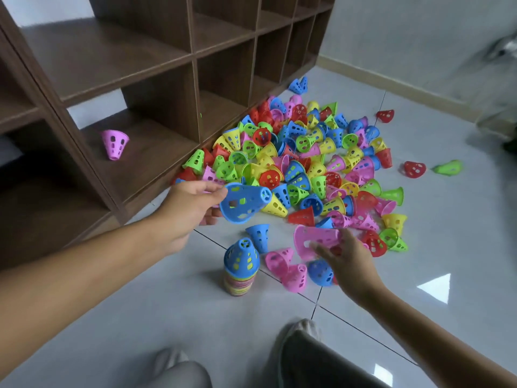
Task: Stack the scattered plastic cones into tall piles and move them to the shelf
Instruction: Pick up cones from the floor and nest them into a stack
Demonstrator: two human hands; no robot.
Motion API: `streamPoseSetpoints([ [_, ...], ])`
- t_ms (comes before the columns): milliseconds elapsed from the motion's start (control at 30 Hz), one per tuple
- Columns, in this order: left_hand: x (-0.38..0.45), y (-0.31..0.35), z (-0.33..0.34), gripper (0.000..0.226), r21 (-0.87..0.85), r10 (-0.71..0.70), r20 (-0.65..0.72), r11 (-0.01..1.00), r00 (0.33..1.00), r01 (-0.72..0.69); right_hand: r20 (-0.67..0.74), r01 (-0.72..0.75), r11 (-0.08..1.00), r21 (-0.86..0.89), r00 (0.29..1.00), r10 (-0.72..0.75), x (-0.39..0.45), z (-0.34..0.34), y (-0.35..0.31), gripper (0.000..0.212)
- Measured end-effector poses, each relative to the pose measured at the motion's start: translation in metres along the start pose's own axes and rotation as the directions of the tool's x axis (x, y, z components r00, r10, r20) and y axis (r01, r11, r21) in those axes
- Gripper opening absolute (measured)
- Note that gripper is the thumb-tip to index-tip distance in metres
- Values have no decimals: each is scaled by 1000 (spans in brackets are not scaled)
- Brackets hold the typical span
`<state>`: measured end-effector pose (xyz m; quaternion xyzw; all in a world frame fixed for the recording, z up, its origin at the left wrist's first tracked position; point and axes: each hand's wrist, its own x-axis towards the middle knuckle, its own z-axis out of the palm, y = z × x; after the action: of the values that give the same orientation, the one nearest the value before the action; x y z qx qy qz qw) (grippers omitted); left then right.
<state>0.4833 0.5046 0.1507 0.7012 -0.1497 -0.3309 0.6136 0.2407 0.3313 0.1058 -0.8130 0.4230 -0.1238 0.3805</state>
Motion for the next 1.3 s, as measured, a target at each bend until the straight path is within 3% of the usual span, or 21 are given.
streamPoseSetpoints([
  [167, -31, -20, 0, 1, 25, -234, 124, 972, 964, 233, 92, 28, 998, 63, 995, -33, -10, -36, -51, 50],
  [267, -34, -37, 0, 1, 45, -315, 112, 949, 942, 312, 159, 123, 985, -122, 982, -103, -14, -52, -83, 50],
  [400, -34, -50, 0, 14, 9, -347, 94, 938, 933, 347, 181, 217, 945, -246, 968, -176, -19, -48, -114, 54],
  [567, -39, -53, -4, 29, 45, -354, 148, 935, 923, 351, 262, 246, 928, -279, 949, -173, -20, -9, -127, 63],
  [733, -52, -45, -25, 19, 148, -389, 196, 919, 900, 365, 269, 205, 939, -274, 954, -130, -9, 35, -119, 54],
  [867, -59, -10, -54, 14, 401, -362, 201, 878, 910, 260, 285, 190, 938, -291, 953, -105, -15, 55, -110, 48],
  [1000, -61, 45, -69, 20, 637, -339, 229, 761, 912, 122, 307, 175, 951, -253, 947, -93, -22, 58, -109, 56],
  [1300, -57, 140, -23, 26, 866, -349, 339, 478, 874, -145, 393, 247, 909, -336, 914, -103, -11, -7, -115, 57],
])
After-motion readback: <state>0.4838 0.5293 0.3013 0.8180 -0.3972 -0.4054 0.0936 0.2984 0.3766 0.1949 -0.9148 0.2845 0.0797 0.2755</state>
